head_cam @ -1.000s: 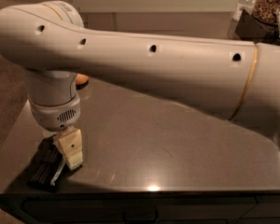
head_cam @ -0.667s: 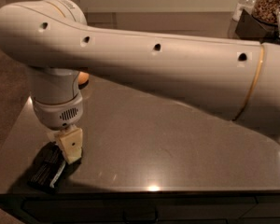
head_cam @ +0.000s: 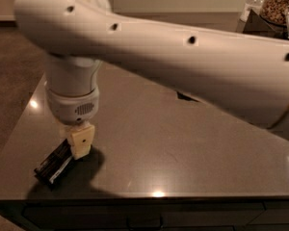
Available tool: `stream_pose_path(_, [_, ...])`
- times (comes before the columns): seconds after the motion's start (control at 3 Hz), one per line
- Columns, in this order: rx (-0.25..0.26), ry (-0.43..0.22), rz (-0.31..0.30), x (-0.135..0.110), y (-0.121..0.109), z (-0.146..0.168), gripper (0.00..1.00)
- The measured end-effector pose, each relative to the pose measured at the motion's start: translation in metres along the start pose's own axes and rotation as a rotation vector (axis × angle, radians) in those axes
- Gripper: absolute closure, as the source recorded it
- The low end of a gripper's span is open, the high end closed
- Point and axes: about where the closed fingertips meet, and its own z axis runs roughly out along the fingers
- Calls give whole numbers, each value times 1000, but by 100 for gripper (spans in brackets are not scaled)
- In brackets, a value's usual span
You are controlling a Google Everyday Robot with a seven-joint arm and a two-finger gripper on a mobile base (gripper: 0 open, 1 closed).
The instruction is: Move rxbar chocolate near green rice chip bag
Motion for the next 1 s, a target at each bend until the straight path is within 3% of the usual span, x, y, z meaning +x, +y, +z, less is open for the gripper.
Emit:
stream_pose_path(0.33, [47,-59,91,24,5,-34,100])
stream_pose_path(1.0, [165,-51,298,109,-6,-95,100])
